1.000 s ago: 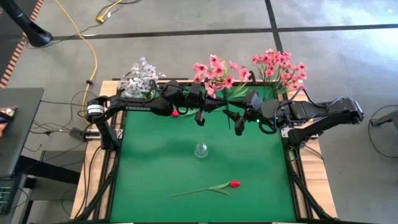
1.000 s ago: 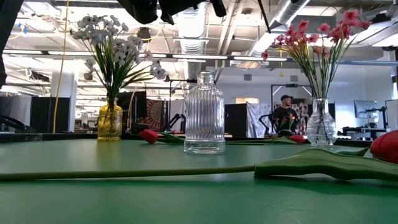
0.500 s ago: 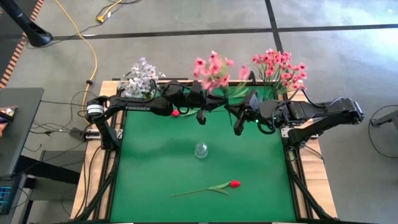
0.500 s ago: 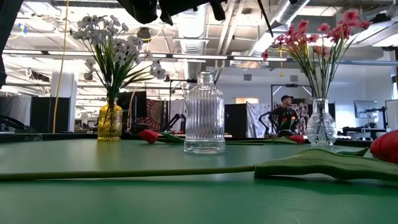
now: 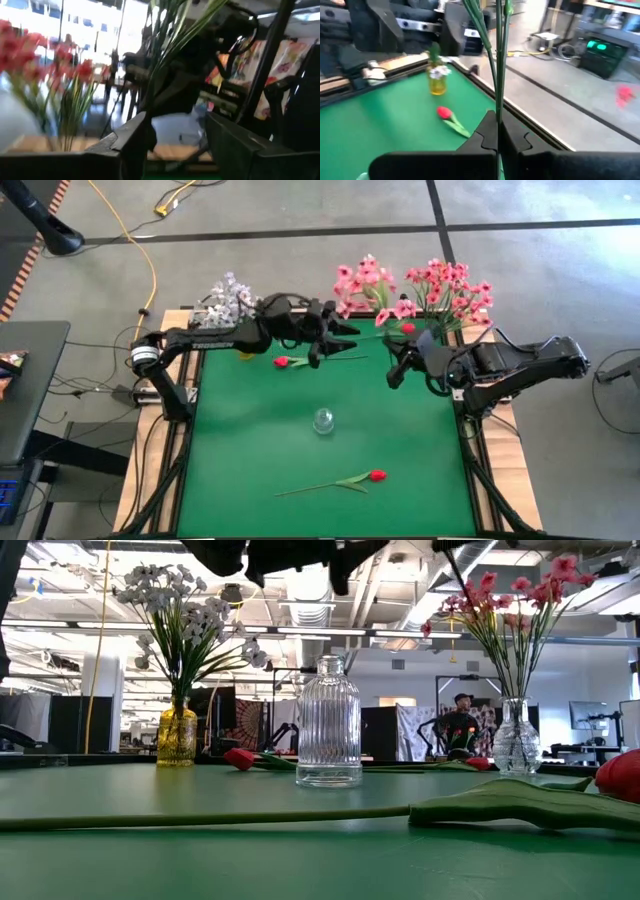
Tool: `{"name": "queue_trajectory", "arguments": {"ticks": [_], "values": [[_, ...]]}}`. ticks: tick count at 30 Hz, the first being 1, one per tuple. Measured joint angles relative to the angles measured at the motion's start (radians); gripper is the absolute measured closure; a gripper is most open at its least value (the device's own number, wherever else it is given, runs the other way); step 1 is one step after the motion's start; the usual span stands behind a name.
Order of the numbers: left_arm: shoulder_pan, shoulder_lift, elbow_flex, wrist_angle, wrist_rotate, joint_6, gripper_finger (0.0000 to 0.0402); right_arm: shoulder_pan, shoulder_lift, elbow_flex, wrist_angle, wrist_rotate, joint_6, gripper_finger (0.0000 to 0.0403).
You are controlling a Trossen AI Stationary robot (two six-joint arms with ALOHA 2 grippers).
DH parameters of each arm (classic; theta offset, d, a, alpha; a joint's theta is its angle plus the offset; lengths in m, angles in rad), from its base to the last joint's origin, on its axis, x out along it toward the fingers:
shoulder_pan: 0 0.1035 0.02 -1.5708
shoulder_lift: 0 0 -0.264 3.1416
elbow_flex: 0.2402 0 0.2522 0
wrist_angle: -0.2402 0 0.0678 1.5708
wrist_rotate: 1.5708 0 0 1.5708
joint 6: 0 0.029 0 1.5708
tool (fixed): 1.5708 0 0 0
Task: Sort flowers into vase by color
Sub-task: Put the pink flowers into the top transparent vase
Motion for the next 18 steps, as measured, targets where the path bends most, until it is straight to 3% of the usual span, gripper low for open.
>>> {"name": "queue_trajectory", "arguments": {"ticks": [7, 18], "values": [[0.036, -0.035, 0.0, -0.098, 0.04, 0.002, 0.021, 0.02, -0.125, -0.169, -0.001, 0.162, 0.07, 0.038], [0.035, -0.035, 0.0, -0.152, 0.027, -0.001, 0.0209, -0.003, -0.227, -0.372, -0.004, 0.518, 0.075, 0.038]]}}
